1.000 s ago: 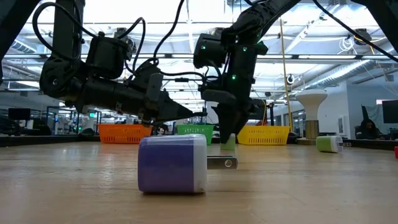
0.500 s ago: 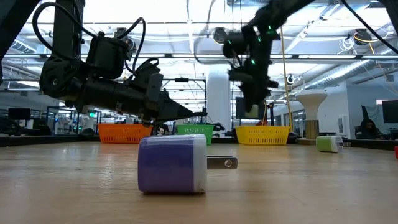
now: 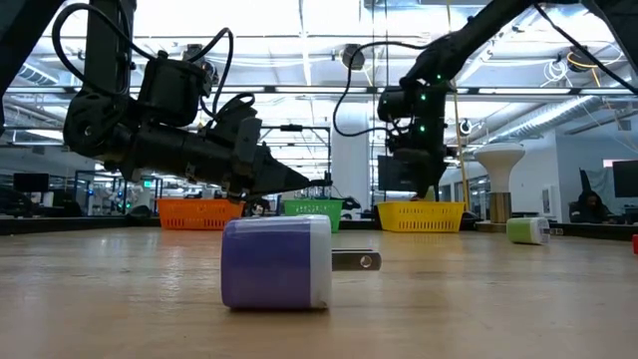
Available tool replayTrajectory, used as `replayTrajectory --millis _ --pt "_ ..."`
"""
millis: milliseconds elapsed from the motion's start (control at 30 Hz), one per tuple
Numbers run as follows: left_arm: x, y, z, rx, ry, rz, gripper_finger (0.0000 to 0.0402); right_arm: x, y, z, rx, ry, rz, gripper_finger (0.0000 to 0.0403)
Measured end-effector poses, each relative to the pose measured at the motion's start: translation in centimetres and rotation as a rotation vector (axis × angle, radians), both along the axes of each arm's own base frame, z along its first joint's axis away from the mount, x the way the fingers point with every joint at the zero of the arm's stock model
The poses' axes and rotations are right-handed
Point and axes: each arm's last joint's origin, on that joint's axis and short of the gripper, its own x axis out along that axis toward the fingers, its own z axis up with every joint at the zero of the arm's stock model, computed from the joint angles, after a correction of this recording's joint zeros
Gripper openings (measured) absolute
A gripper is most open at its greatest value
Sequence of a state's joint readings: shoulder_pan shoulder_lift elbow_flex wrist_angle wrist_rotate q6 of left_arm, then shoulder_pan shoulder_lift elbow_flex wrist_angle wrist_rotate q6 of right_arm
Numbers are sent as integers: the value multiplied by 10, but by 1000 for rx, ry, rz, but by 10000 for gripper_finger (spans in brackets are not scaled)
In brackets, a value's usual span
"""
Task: Pick & Place Office items
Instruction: Put the top green charger adapter into the yellow bin
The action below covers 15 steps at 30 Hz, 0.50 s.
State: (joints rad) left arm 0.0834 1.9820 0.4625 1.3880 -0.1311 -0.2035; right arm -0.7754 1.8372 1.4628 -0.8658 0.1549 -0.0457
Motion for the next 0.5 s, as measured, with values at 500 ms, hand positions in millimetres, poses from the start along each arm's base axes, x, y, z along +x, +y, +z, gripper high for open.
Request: replayTrajectory --millis 500 --pt "0 0 0 -1 0 -1 33 -7 0 -21 48 -60 5 134"
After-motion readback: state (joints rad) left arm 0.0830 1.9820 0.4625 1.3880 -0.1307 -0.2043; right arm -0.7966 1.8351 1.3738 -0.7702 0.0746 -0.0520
